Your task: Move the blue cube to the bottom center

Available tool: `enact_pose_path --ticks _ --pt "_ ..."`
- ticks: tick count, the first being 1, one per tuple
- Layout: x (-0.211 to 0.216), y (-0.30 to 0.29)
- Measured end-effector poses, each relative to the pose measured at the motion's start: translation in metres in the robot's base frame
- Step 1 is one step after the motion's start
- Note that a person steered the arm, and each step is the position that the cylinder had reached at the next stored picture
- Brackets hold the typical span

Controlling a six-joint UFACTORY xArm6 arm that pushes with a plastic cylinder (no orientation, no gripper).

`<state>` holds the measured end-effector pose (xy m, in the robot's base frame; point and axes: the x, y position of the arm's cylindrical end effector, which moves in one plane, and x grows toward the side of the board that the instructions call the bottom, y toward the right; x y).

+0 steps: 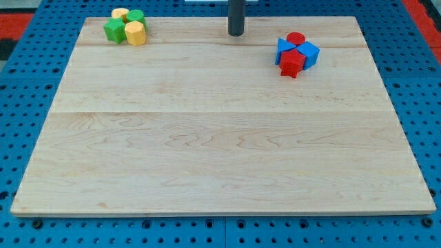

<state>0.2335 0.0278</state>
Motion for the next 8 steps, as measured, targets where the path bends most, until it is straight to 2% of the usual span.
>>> enact_pose_path --ticks 8 --pt "0.000 -0.031"
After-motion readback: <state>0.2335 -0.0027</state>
